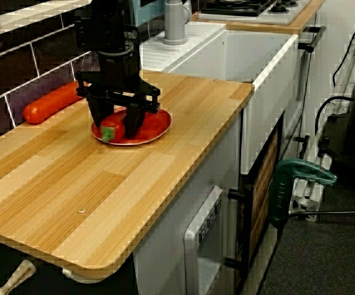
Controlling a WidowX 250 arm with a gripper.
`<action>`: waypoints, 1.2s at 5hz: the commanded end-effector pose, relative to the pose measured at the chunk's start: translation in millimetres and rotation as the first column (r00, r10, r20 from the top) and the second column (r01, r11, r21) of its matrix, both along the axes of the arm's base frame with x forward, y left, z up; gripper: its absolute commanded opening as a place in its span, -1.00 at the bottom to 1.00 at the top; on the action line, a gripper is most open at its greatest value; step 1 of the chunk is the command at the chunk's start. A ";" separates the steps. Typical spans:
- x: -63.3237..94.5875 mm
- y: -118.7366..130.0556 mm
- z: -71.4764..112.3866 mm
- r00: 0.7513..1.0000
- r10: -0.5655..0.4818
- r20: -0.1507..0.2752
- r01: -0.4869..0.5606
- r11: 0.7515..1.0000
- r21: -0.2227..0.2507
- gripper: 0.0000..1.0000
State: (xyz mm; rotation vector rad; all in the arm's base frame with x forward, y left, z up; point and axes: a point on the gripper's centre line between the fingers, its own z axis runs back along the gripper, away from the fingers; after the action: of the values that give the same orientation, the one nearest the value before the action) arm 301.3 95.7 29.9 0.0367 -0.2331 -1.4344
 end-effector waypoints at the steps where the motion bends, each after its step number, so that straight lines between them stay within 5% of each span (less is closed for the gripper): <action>1: 0.2 6.2 16.9 0.999 0.031 0.024 -0.031 1.000 -0.004 1.00; 3: -4.4 9.0 35.5 0.989 0.138 -0.048 -0.141 0.987 -0.083 1.00; 4: -13.6 13.8 55.1 0.925 0.376 -0.046 -0.379 0.917 -0.128 1.00; 5: -21.8 18.3 71.3 0.799 0.591 -0.112 -0.601 0.791 -0.115 1.00; 6: -33.5 16.0 81.9 0.627 0.773 -0.095 -0.779 0.620 -0.097 1.00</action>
State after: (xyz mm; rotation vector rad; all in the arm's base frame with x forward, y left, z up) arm 264.9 108.4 97.4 -0.0366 -0.1896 -0.5171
